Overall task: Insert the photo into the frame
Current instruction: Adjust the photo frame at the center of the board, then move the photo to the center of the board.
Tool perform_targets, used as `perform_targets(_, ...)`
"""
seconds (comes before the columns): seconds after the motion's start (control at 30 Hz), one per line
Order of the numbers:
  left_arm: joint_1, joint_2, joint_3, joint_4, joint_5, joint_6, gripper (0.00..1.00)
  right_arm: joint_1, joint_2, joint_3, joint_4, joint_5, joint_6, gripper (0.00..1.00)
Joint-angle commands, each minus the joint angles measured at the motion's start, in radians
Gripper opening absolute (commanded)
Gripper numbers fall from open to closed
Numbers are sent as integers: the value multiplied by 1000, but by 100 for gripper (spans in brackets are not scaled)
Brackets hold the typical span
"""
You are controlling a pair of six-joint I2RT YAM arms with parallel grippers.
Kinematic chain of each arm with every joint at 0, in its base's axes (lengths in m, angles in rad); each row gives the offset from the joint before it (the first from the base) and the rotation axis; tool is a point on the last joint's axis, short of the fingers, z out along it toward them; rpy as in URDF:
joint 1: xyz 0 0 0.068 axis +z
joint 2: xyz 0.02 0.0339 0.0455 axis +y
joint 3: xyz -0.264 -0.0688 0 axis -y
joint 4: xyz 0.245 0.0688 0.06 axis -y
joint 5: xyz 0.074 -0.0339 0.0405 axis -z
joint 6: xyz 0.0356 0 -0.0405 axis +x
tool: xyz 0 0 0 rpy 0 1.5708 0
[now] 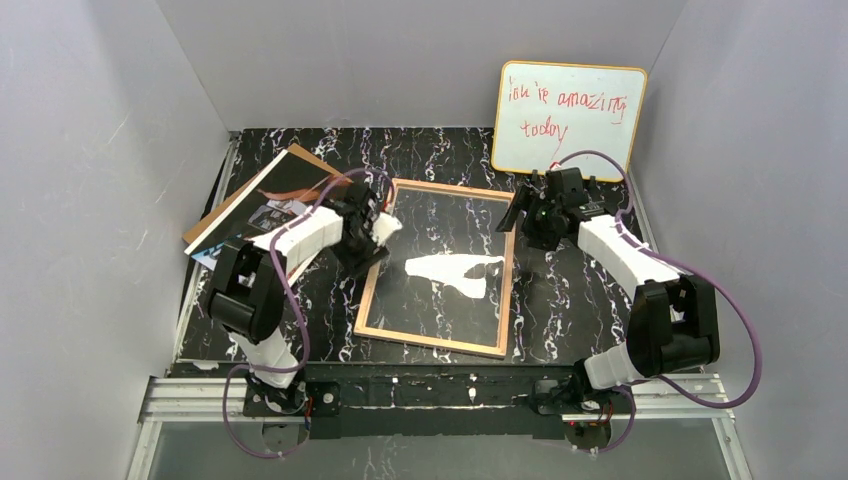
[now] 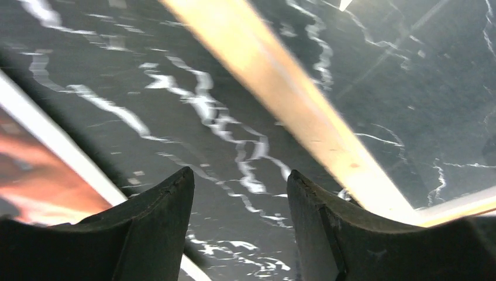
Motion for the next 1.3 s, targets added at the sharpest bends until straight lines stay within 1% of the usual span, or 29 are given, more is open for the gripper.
perform_targets(0.0, 155, 49, 219, -67, -30, 45, 59, 66, -2, 93, 12, 13, 37, 92)
perform_targets(0.1, 310, 157, 420, -85, -66, 49, 59, 136, 8, 114, 12, 46, 55, 92)
perform_targets(0.17, 397, 244, 541, -69, -140, 45, 59, 173, 5, 110, 23, 62, 71, 91)
perform_targets(0.27, 503, 391, 721, -21, -290, 24, 58, 220, -10, 84, 58, 73, 98, 90)
perform_targets(0.33, 562, 504, 859, 2, -393, -4, 55, 250, -17, 69, 75, 78, 111, 89)
perform_targets(0.37, 593, 579, 932, 11, -467, -14, 53, 265, -20, 61, 81, 83, 115, 88)
perform_targets(0.4, 611, 624, 1009, 31, -525, -20, 51, 278, -23, 55, 88, 87, 117, 88)
perform_targets(0.43, 626, 659, 1044, 73, -573, -15, 50, 290, -26, 48, 95, 89, 119, 88)
perform_targets(0.5, 647, 691, 1064, 153, -644, 8, 50, 310, -31, 37, 100, 91, 120, 87)
perform_targets(0.6, 655, 715, 1045, 298, -733, 71, 47, 325, -35, 20, 107, 90, 123, 86)
perform_targets(0.7, 656, 746, 1008, 474, -818, 179, 46, 333, -35, 5, 121, 80, 129, 85)
perform_targets(0.77, 661, 773, 994, 554, -855, 232, 45, 343, -37, -5, 128, 80, 131, 85)
perform_targets(0.87, 667, 783, 961, 657, -874, 260, 44, 355, -40, -21, 131, 82, 135, 84)
perform_targets(0.97, 666, 791, 938, 692, -881, 276, 44, 358, -46, -39, 132, 81, 139, 83)
perform_targets(1.1, 659, 794, 936, 642, -876, 260, 43, 360, -67, -63, 134, 88, 144, 83)
perform_targets(1.2, 633, 748, 850, 640, -853, 278, 43, 359, -82, -75, 130, 94, 144, 83)
perform_targets(1.27, 619, 730, 781, 675, -870, 313, 42, 358, -92, -81, 127, 100, 145, 83)
